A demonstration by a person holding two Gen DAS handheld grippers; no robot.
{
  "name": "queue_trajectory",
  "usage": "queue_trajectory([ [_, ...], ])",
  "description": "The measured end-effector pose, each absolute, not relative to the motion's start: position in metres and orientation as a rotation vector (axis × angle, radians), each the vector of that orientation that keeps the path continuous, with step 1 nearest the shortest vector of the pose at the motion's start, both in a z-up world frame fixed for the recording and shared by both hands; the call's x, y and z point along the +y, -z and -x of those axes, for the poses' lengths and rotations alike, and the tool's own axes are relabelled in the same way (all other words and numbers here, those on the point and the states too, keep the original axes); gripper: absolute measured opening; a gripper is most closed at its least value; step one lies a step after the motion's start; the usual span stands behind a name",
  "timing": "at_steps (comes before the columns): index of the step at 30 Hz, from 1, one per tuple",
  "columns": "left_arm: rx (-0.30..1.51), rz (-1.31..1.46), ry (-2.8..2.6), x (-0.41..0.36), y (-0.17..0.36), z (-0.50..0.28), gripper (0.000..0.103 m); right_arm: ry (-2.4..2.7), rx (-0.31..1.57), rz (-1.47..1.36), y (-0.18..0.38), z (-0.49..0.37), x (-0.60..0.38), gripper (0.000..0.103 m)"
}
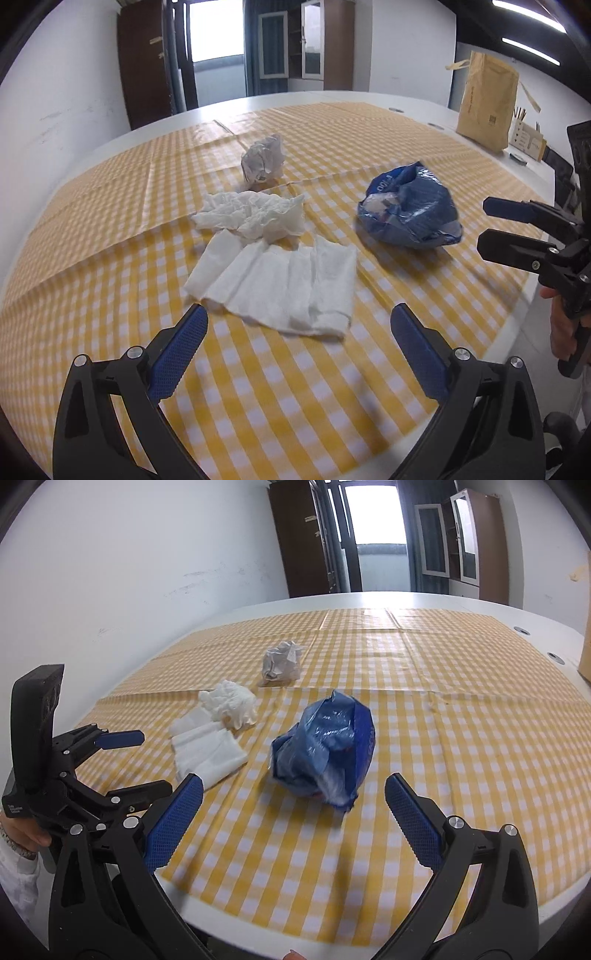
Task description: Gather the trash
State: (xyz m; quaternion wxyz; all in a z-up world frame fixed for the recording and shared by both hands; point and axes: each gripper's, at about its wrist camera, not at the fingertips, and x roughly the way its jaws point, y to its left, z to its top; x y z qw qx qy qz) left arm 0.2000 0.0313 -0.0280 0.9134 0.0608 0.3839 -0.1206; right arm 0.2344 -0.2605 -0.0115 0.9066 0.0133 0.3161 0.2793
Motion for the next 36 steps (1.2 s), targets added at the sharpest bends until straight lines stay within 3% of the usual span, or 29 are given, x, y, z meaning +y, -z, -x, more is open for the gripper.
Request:
queue_trajectory([
  [8,0.865,-0.145,0.239,0.032,0.034,-0.249,0.097,-0.561,0.715,-0.023,0.018,-0.270,-0.254,0.086],
  [11,0.901,-0.166,0.243,0.031,0.040,-0.263,0.097,-0.567,0.740,-0.025,0.022,-0.279,-0.251,0.075],
  [14,0.928,-0.175,0.251,0.032,0.047,-0.273,0.097,-0.574,0.764,-0.014,0.025,-0.282,-0.248,0.057],
  [17,0.954,-0.159,0.272,0.033,0.054,-0.276,0.097,-0.581,0.765,0.000,0.027,-0.280,-0.247,0.047],
  [19,0.947,-0.138,0.276,0.036,0.054,-0.275,0.090,-0.587,0.754,0.002,0.027,-0.276,-0.247,0.037],
  [21,0.930,-0.128,0.261,0.039,0.051,-0.273,0.067,-0.590,0.745,0.002,0.025,-0.272,-0.248,0.026],
  [25,0.923,-0.130,0.247,0.038,0.048,-0.267,0.039,-0.588,0.743,0.008,0.029,-0.265,-0.249,0.024],
  [27,0.922,-0.150,0.258,0.032,0.048,-0.261,0.019,-0.586,0.734,0.003,0.029,-0.261,-0.251,0.023],
  [29,0.918,-0.177,0.263,0.026,0.048,-0.255,0.008,-0.591,0.728,-0.009,0.028,-0.255,-0.254,0.022],
  [36,0.896,-0.132,0.243,0.026,0.043,-0.226,0.006,-0.596,0.687,-0.003,0.022,-0.227,-0.263,0.021],
])
